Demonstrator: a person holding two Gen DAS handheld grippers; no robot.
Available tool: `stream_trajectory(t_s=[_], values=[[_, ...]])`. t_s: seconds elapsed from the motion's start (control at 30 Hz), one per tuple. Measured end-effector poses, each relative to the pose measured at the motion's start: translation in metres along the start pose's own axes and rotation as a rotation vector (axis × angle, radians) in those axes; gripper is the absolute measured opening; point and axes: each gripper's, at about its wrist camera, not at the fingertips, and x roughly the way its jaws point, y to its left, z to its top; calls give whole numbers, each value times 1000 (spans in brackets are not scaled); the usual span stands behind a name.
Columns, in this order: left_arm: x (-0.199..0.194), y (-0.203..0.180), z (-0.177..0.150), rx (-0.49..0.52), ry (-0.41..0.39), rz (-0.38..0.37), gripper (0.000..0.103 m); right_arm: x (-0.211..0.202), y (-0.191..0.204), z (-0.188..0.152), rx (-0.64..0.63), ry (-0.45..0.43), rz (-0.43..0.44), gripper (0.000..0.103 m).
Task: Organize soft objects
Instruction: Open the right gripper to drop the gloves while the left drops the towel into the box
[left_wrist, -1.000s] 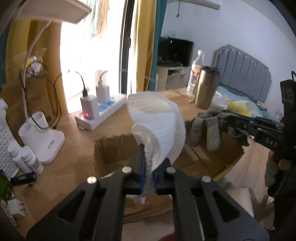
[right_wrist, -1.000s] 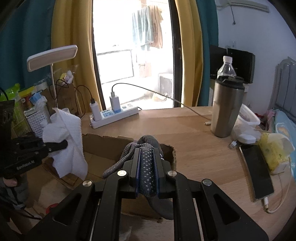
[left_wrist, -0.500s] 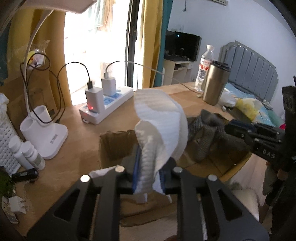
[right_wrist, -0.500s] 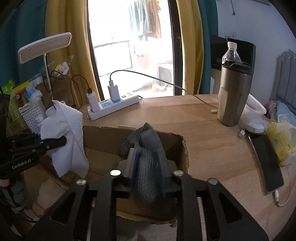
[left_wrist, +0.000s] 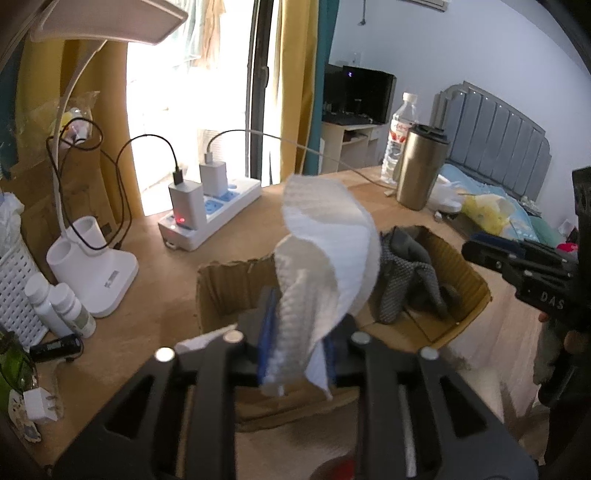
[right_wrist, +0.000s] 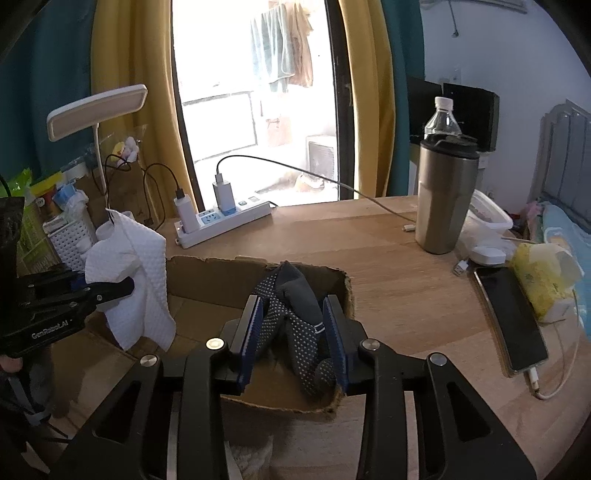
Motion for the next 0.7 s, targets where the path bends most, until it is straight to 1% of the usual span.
stream_trajectory(t_s=[0.03,0.07,0.17,0.43,0.7], values=[[-1,0,0,-5,-3,-5,87,-2,-1,0,1,-2,-1,36],[-2,1,0,-11,-6,-11,95,-4,-1,-1,1,-4,-3,36],[-8,3,1,-36,-35,-31,96,-9,-3,-2,4,-8,-6,36],[-16,3,1,-29,-40,-11,96,-15,-4,-5,11,-16,-6,37],[-33,5,-4,-40,-56,8,96,-29,-2,-7,10,-36,1,37]])
